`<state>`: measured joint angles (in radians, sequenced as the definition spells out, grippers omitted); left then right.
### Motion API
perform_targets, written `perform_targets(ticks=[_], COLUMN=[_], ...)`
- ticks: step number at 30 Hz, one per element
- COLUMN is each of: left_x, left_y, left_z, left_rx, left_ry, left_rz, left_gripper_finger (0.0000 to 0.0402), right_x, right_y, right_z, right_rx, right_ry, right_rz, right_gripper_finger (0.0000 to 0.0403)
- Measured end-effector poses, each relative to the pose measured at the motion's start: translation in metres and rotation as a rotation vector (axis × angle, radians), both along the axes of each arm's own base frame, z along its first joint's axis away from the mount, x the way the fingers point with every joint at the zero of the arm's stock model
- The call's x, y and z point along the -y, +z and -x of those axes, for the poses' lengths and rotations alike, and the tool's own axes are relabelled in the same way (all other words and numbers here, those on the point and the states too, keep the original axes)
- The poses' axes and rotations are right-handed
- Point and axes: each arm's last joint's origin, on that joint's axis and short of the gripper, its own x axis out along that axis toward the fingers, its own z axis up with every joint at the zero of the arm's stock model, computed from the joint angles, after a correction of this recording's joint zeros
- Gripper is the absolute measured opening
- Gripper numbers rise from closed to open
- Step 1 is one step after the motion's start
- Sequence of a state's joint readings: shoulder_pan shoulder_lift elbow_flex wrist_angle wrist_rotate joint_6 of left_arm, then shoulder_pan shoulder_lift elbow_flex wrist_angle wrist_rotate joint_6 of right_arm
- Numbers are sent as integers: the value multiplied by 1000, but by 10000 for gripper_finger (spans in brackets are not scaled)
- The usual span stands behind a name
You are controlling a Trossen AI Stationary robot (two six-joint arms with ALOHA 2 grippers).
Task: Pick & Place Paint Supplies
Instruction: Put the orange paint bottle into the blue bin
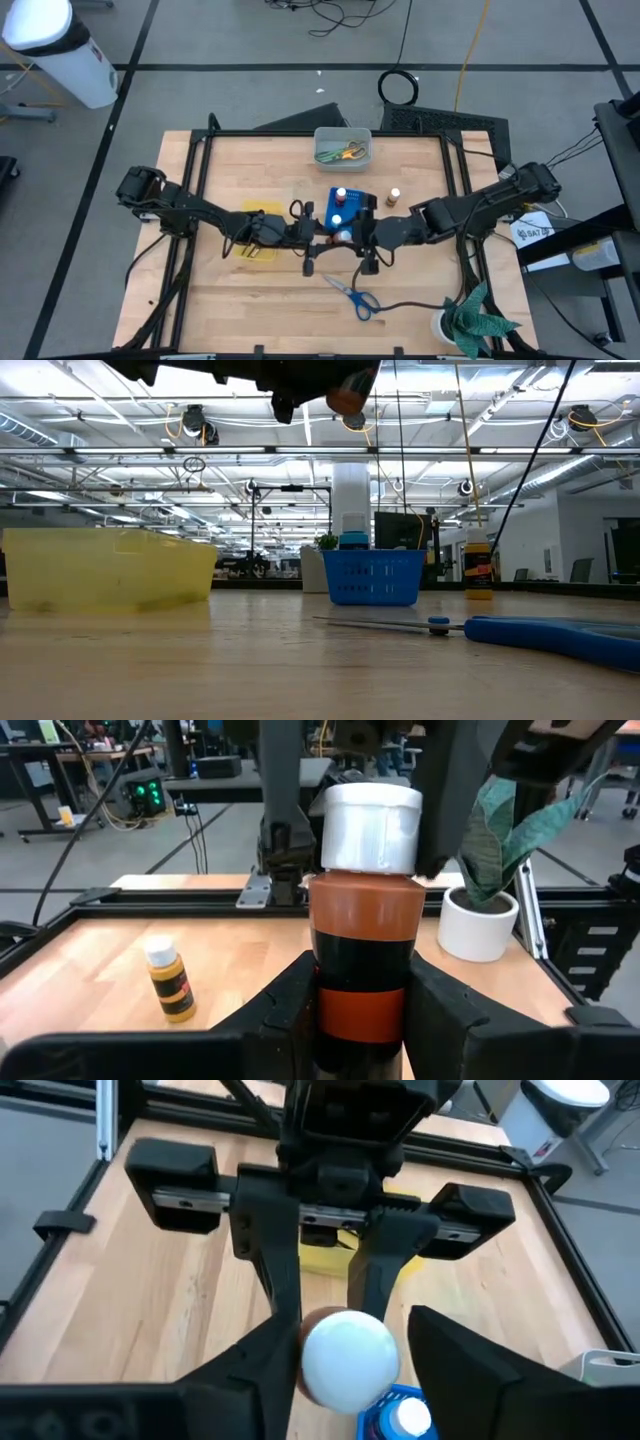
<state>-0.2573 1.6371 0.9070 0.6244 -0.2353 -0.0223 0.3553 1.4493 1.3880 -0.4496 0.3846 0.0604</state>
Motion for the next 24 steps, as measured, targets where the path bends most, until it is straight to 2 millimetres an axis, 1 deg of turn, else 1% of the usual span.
perform_targets(ticks=[4,8,17,20,24], left_x=[0,0,0,0,0], left_y=[0,0,0,0,0], left_z=[0,0,0,0,0], left_rx=[-3,2,4,3,-3], left_ry=[-1,-3,-3,-3,0], left_rz=[0,2,2,1,-1], left_gripper_finger=[111,115,112,123,156], right_x=[-1,-1,0,2,6], right_y=[3,2,1,1,2], right_z=[4,7,7,6,8], right_rx=[-4,-22,-41,-41,-47], right_ry=[5,4,9,5,0], right_rz=[-12,-49,-67,-72,-64], right_gripper_finger=[153,138,121,107,103])
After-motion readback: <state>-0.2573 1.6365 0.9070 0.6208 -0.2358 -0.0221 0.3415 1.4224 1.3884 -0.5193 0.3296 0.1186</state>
